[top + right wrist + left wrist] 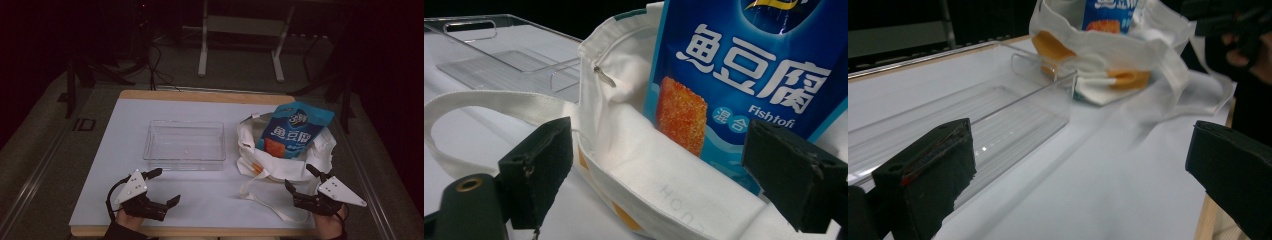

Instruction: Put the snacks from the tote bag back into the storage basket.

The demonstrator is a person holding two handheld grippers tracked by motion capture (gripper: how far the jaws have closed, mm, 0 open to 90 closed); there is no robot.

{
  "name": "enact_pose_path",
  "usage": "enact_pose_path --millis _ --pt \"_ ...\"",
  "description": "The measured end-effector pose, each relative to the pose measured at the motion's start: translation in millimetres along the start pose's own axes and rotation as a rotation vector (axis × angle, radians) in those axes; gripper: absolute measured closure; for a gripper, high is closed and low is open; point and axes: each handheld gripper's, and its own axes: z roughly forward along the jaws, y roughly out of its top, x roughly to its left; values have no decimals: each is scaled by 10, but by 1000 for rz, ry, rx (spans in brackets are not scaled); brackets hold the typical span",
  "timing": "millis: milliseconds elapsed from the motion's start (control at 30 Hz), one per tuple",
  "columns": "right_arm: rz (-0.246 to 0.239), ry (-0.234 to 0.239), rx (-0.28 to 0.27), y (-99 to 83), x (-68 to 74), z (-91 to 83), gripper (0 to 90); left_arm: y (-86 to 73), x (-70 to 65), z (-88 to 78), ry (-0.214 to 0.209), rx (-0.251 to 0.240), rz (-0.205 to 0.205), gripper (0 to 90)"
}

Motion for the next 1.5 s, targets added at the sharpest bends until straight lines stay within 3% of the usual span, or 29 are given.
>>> enact_pose_path --millis 33,167,233,267,333,367,433,467,567,733,767,833,1000,1167,1433,1500 --pt "-4 -11 3 1 2 -3 134 0 1 -8 -5 -4 4 0" --pt "43 21 44 17 -23 9 131 16 4 -24 -25 -15 -3 0" --pt "42 37 56 28 -9 12 131 31 -22 -28 29 -13 25 0" --pt "36 44 60 39 0 12 131 48 -30 -33 35 -10 26 0" --pt "17 104 75 92 22 2 131 80 -30 -47 23 -32 -3 0" --pt "17 104 75 92 22 2 131 106 -21 -49 2 -31 -31 0" --pt "-1 166 83 145 22 -12 131 161 -5 -58 -32 -54 -71 0" --pt "-1 166 83 145 22 -12 131 183 6 -64 -63 -70 -84 0" --pt "0 191 72 212 -25 -49 131 256 22 -73 -95 -100 -95 0" --pt "26 208 19 351 -151 -146 128 350 27 -26 -116 -102 -61 0" --pt "47 231 -3 385 -223 -183 125 365 21 -4 -113 -92 -56 0" --pt "47 227 -6 399 -246 -196 125 377 9 46 -116 -72 -40 0" --pt "22 215 -11 457 -321 -227 125 390 -41 163 -150 -23 -16 0" --pt "4 225 -18 511 -369 -232 126 508 -45 224 -189 -44 -12 0" --pt "-16 240 -12 577 -445 -205 142 717 -80 437 -229 -36 60 0" --pt "-13 247 -18 590 -475 -199 142 762 -68 489 -233 -43 57 0"
